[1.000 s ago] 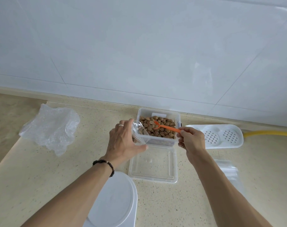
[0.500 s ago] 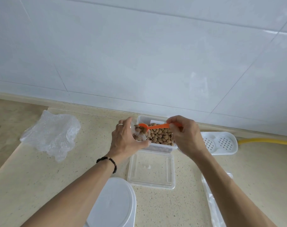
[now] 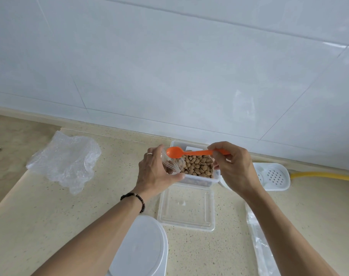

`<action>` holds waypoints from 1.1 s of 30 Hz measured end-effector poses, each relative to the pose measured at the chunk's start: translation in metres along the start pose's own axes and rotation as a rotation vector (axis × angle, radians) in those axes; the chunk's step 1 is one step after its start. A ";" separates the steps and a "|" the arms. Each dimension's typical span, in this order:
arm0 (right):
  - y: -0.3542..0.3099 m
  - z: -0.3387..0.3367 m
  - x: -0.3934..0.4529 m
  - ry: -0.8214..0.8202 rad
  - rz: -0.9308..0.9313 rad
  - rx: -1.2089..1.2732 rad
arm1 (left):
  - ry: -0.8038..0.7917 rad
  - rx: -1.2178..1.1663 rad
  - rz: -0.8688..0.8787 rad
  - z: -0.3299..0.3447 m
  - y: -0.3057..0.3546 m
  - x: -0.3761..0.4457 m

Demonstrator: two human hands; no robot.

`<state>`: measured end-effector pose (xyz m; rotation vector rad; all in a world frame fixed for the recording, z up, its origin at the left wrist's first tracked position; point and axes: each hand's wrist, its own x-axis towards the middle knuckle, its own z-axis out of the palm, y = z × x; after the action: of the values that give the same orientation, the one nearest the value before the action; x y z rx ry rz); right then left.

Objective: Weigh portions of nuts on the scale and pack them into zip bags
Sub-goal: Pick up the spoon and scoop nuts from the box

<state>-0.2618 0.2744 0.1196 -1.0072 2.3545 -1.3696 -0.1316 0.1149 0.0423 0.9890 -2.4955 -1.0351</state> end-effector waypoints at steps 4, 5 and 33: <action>0.009 0.002 -0.002 0.051 0.043 -0.019 | -0.018 0.052 -0.002 0.003 -0.003 0.001; 0.013 0.002 0.000 0.101 0.081 -0.007 | -0.025 0.076 -0.002 0.004 -0.004 0.001; 0.073 0.024 0.005 0.191 0.649 0.364 | -0.035 0.239 0.081 0.003 -0.007 -0.006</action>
<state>-0.2856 0.2788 0.0470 0.0007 2.1388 -1.5619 -0.1255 0.1171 0.0352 0.9297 -2.7104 -0.7491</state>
